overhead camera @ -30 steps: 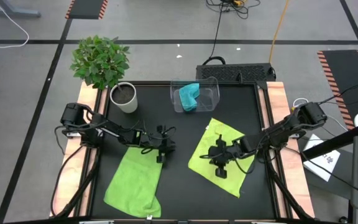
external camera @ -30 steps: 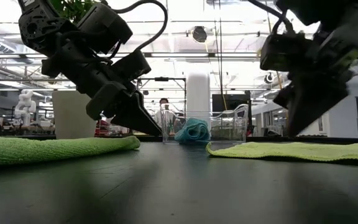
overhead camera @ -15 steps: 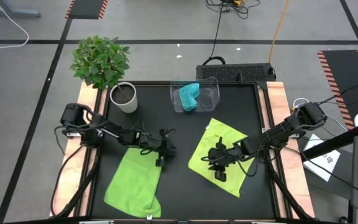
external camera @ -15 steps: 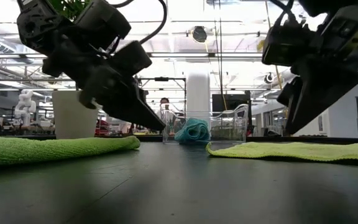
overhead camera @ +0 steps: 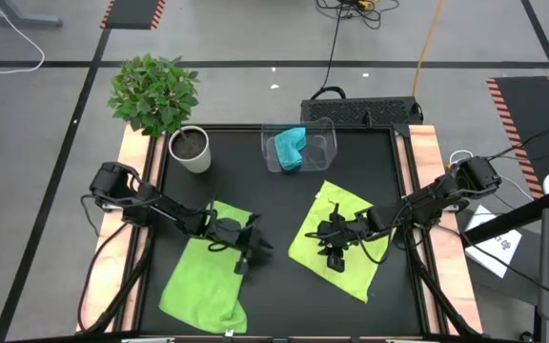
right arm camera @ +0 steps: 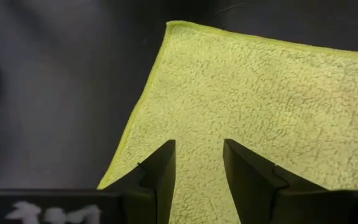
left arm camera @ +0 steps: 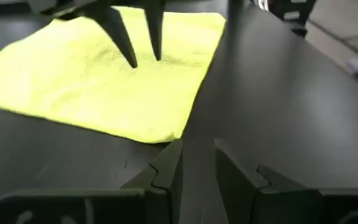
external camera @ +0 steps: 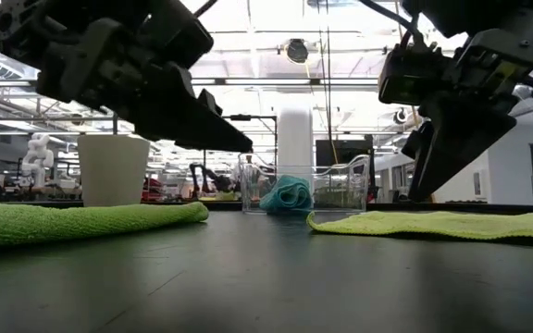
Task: Fold microfiber towels
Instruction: Fold the light green microfiber cloth
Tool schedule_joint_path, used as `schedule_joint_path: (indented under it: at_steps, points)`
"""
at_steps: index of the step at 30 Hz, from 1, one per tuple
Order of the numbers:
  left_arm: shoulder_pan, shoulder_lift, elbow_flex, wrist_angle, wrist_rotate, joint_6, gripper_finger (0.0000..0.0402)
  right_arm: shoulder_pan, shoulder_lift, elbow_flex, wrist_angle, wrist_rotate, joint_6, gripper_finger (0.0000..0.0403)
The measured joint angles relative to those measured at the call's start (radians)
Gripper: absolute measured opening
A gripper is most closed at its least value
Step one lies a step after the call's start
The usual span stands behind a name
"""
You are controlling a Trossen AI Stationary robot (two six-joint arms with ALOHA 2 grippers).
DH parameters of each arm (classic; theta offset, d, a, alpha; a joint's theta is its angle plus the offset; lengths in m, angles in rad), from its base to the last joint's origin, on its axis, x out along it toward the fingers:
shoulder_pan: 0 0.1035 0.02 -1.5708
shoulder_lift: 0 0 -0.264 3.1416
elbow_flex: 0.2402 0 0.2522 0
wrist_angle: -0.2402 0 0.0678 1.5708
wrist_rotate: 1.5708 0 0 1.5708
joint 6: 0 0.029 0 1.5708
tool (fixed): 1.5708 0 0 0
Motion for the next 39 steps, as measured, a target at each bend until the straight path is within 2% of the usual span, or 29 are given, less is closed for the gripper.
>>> schedule_joint_path:
  at_steps: [5, 8, 15, 19, 23, 27, 31, 35, 39]
  points:
    - [-0.024, 0.052, 0.002, 0.006, -0.034, 0.201, 0.0093, 0.0, 0.0, 0.0, -0.025, 0.0, -0.016, 0.0126]
    - [-0.025, 0.116, 0.027, 0.006, -0.042, 0.253, 0.0108, 0.0, 0.0, 0.0, -0.061, 0.0, -0.006, 0.0126]
    - [-0.013, 0.222, 0.162, -0.106, -0.056, 0.325, 0.0201, 0.0, 0.0, -0.002, -0.089, 0.0, 0.022, 0.0126]
    - [-0.022, 0.233, 0.227, -0.19, -0.176, 0.424, 0.0249, 0.0, 0.0, -0.033, -0.07, 0.0, 0.022, 0.0126]
    - [-0.025, 0.233, 0.259, -0.246, -0.25, 0.578, 0.0274, 0.0, -0.004, -0.082, -0.045, 0.003, 0.03, 0.0126]
    - [-0.023, 0.233, 0.266, -0.252, -0.258, 0.701, 0.0275, 0.0, -0.005, -0.143, 0.058, 0.004, 0.034, 0.0125]
    - [-0.021, 0.232, 0.266, -0.245, -0.225, 0.752, 0.026, 0.0, -0.003, -0.18, 0.161, 0.003, 0.037, 0.0125]
    - [-0.025, 0.233, 0.264, -0.236, -0.144, 0.76, 0.0237, 0.0, -0.001, -0.188, 0.207, 0.0, 0.026, 0.0125]
    - [-0.04, 0.234, 0.264, -0.235, -0.143, 0.743, 0.0216, -0.015, 0.0, -0.19, 0.239, -0.004, -0.016, 0.0125]
